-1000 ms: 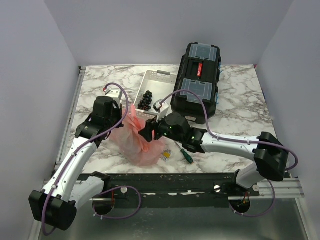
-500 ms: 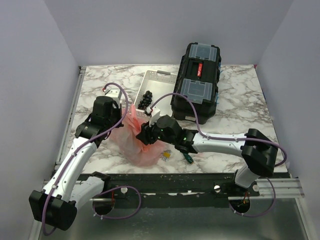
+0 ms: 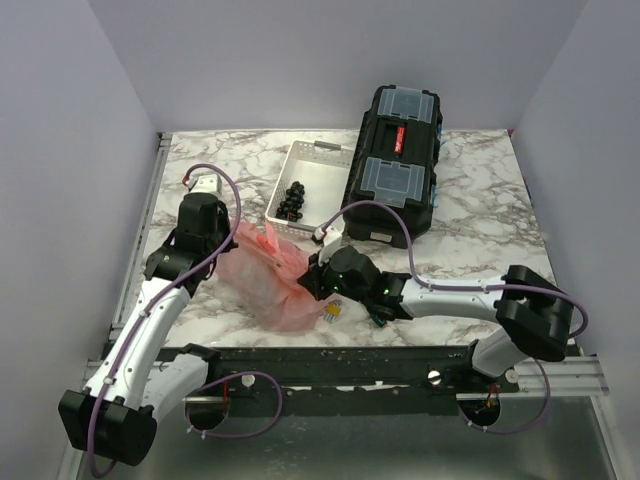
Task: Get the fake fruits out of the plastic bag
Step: Untie the plastic bag at the center of the board.
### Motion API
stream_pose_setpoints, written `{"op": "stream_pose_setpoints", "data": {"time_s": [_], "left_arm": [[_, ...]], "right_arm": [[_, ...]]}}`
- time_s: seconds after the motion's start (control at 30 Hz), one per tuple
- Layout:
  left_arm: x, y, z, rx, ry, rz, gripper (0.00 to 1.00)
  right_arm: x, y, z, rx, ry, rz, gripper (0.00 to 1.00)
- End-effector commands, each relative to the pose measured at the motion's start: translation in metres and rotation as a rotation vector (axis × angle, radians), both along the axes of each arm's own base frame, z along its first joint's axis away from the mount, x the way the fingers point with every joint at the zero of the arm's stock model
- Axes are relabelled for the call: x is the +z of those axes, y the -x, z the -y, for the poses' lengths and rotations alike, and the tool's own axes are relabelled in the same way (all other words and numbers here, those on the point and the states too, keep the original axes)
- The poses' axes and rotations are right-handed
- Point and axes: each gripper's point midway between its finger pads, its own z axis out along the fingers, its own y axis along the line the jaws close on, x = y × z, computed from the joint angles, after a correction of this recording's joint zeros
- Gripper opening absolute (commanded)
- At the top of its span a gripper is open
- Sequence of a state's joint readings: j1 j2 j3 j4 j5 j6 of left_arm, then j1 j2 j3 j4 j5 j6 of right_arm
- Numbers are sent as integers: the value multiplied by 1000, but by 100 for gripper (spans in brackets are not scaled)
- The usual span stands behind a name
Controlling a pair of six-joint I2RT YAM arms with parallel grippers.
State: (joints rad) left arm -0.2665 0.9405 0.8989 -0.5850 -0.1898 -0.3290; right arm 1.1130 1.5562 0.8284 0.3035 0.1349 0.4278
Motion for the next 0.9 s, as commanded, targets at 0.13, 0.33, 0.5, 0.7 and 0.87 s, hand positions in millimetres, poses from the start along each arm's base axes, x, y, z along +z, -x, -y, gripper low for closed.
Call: {"op": "stream_pose_setpoints", "data": {"time_s": [0.13,0.33,0.5,0.7,0.87], "left_arm": [[30,1,17,-104,110,111,30],[43,25,44,-237,224,109,57],[38,47,65,-284,243,-22,60],[31,54,80,-146,256,-39,55],[33,51,95,-102,307,-21,59]], "right_arm": [[-1,2,19,-44,8,20,1],[9,6,11,-7,-27,22,1],[11,7,10,-2,-40,20,1],[17,7,13,-7,-55,35,1],[19,6,13,-4,-55,46,1]]}}
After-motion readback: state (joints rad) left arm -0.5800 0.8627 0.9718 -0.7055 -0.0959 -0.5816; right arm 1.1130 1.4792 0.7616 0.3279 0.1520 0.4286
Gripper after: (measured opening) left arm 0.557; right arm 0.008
